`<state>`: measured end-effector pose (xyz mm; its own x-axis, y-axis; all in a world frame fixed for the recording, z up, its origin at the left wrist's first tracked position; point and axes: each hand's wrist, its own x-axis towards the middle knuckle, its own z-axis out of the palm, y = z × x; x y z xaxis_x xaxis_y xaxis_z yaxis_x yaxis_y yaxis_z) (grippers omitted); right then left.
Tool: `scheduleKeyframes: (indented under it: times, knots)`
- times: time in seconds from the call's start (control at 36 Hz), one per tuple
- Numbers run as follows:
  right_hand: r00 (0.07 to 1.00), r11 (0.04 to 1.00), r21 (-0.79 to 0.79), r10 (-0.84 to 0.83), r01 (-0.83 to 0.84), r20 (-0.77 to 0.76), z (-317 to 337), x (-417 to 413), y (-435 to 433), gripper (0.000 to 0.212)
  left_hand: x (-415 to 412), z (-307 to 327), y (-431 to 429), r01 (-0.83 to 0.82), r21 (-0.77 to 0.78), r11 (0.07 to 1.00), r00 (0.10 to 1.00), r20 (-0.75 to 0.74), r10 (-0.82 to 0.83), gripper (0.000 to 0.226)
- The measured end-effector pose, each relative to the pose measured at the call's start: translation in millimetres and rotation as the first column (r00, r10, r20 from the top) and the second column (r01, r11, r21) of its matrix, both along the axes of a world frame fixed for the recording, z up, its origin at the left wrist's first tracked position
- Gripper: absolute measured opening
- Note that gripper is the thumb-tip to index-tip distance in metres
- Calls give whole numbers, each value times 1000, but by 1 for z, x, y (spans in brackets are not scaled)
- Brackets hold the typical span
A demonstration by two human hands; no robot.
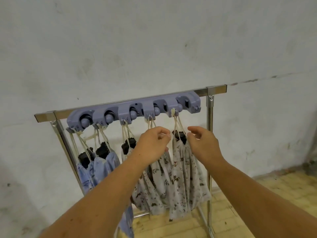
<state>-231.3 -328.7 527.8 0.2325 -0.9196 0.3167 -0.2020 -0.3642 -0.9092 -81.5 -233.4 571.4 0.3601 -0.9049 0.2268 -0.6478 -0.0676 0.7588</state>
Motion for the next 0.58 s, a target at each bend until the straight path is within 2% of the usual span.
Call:
scheduleKeyframes:
  times: [0.11,0.25,0.58]
  knots:
    - [1000,997,79,-22,21,3,-19,-11,10,27,8,-20,22,21,36,999,998,-66,-18,19]
    - [994,988,138,-84,73,76,-41,-16,28,5,16,-37,48,29,72,997,998,-58,-25,16]
    - [996,977,196,88,-83,-15,-111,-3,105,5,26,-97,113,57,123,991,997,-55,-51,15]
